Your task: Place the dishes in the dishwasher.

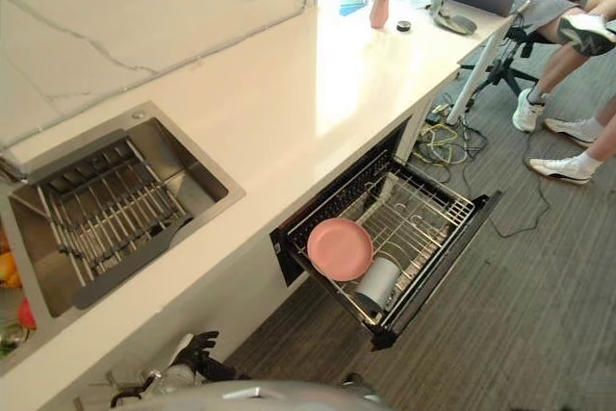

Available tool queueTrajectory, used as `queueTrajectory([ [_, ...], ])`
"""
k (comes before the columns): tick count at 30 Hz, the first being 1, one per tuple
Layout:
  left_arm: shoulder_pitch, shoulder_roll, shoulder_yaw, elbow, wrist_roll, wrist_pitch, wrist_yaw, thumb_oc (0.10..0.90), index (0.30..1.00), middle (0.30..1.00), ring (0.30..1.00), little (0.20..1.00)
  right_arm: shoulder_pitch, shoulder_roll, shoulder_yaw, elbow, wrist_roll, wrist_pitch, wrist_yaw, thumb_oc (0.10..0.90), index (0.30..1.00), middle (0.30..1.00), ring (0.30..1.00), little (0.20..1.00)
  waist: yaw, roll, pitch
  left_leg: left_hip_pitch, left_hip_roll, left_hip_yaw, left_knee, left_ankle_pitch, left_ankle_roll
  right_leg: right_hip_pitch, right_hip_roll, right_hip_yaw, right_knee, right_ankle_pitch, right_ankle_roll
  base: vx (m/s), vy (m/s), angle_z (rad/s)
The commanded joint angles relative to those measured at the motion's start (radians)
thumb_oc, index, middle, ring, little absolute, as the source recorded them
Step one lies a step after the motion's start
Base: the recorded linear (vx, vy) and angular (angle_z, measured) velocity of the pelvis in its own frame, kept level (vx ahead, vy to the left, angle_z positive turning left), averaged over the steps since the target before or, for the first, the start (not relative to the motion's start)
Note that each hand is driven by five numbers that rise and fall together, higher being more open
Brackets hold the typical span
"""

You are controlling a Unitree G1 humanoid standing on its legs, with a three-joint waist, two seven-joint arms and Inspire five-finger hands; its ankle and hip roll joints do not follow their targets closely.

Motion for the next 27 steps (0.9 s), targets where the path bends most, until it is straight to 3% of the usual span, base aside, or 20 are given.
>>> queueTrajectory([
  [1,-0.054,0.026,0.009,0.046,-0.012,-0.011,0.018,0.8,0.9,0.9,0.9,0.9,-0.094,-0.064,0.001,-0.148,0.054,-0.09,0.048,0.4,0.3,0.3,0.3,0.3,0.031,-0.02,0.029,0.033,0.038,-0.041,0.012,-0.088,-0.013,-0.014,-0.043,-0.016,0.043,-0.014,0.056,0.0,0.014,0.14],
  [8,-0.036,0.043,0.032,0.049,-0.025,-0.02,0.029,0.8,0.9,0.9,0.9,0.9,-0.164,-0.038,0.183,-0.247,-0.072,-0.052,0.123,0.4,0.3,0.3,0.3,0.3,0.069,-0.004,0.043,0.0,0.007,-0.099,0.011,-0.081,-0.008,-0.009,-0.063,-0.058,0.045,-0.014,0.052,-0.01,0.029,0.3],
  [16,-0.038,0.062,0.026,0.039,-0.048,-0.035,0.023,0.8,0.9,0.9,0.9,0.9,-0.363,-0.048,0.323,-0.279,-0.129,-0.051,0.185,0.4,0.3,0.3,0.3,0.3,0.148,0.01,0.066,-0.077,-0.042,-0.206,0.016,-0.072,-0.001,0.008,-0.105,-0.178,0.043,-0.011,0.058,-0.01,0.044,0.51],
  [17,-0.037,0.072,0.028,0.036,-0.062,-0.041,0.02,0.8,0.9,0.9,0.9,0.9,-0.431,-0.067,0.343,-0.282,-0.132,-0.052,0.195,0.4,0.3,0.3,0.3,0.3,0.177,0.007,0.072,-0.097,-0.055,-0.231,0.017,-0.069,-0.001,0.009,-0.114,-0.206,0.047,-0.011,0.06,0.0,0.029,0.29],
  [19,-0.039,0.079,0.029,0.039,-0.066,-0.042,0.021,0.8,0.9,0.9,0.9,0.9,-0.462,-0.081,0.368,-0.287,-0.149,-0.051,0.204,0.4,0.3,0.3,0.3,0.3,0.191,0.004,0.073,-0.096,-0.056,-0.246,0.016,-0.083,-0.011,0.019,-0.114,-0.207,0.048,-0.027,0.065,0.07,0.009,0.6],
  [22,-0.059,0.102,0.029,0.044,-0.084,-0.047,0.024,0.8,0.9,0.9,0.9,0.9,-0.621,-0.155,0.473,-0.362,-0.254,-0.049,0.222,0.4,0.3,0.3,0.3,0.3,0.247,-0.011,0.101,-0.143,-0.075,-0.278,0.018,-0.069,-0.015,0.001,-0.13,-0.239,0.06,-0.026,0.067,0.0,0.047,0.4],
  [27,-0.083,0.109,0.024,0.057,-0.101,-0.05,0.029,0.8,0.9,0.9,0.9,0.9,-0.784,-0.208,0.59,-0.423,-0.38,-0.03,0.227,0.4,0.3,0.3,0.3,0.3,0.287,-0.024,0.123,-0.181,-0.087,-0.295,0.018,-0.059,-0.022,-0.015,-0.143,-0.265,0.067,-0.016,0.073,0.02,0.045,0.35],
])
